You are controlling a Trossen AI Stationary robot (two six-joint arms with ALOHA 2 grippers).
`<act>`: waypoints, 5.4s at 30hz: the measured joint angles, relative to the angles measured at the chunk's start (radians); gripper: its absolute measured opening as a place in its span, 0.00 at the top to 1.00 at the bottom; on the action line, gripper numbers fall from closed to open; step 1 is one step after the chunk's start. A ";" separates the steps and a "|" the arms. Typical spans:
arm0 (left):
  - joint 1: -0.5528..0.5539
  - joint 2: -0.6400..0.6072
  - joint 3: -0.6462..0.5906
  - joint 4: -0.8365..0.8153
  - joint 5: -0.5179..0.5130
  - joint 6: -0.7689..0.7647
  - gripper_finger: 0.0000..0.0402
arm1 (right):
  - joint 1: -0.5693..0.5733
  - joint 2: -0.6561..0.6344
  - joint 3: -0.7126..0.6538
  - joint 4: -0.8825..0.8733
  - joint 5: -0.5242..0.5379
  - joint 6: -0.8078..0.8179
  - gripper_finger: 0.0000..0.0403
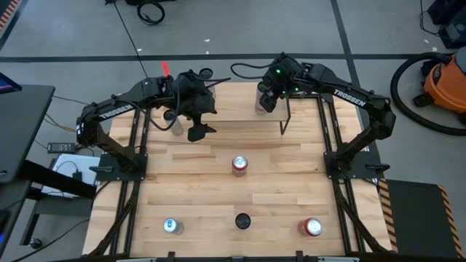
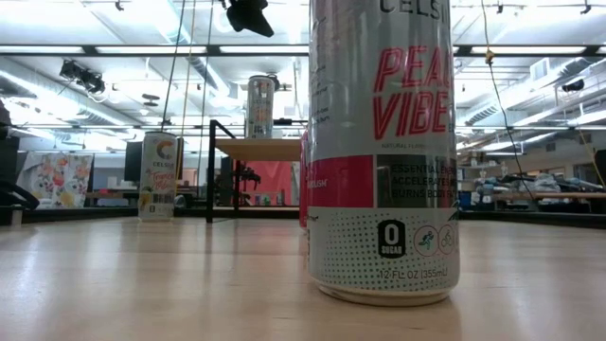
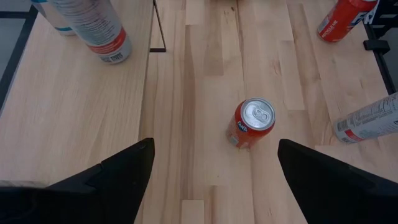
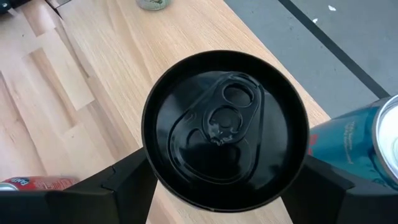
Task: Place canned beverage on shelf
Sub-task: Put the top white pink soda can on the shelf
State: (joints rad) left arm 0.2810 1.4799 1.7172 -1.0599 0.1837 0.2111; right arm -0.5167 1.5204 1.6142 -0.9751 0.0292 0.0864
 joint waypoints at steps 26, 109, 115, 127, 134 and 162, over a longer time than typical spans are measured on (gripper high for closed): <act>0.000 0.000 0.000 0.000 0.000 0.000 0.12 | 0.011 -0.002 0.000 0.051 0.008 0.106 0.26; 0.000 0.000 0.000 0.017 0.000 0.008 0.12 | 0.221 0.066 -0.002 0.111 0.455 0.548 0.26; 0.000 0.000 0.000 0.017 0.000 0.008 0.12 | 0.221 0.066 -0.002 0.145 0.448 0.491 0.24; 0.000 0.000 0.000 0.017 0.000 0.008 0.12 | 0.220 0.065 -0.001 0.149 0.509 0.540 0.23; 0.000 0.000 0.000 0.017 0.000 0.008 0.12 | 0.220 0.065 0.000 0.150 0.547 0.539 0.23; 0.000 0.000 0.000 0.016 0.000 0.008 0.12 | 0.202 -0.036 0.000 0.430 0.458 0.198 0.23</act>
State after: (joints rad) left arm 0.2813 1.4796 1.7176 -1.0443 0.1833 0.2195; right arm -0.3148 1.4839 1.6146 -0.5448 0.4870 0.2839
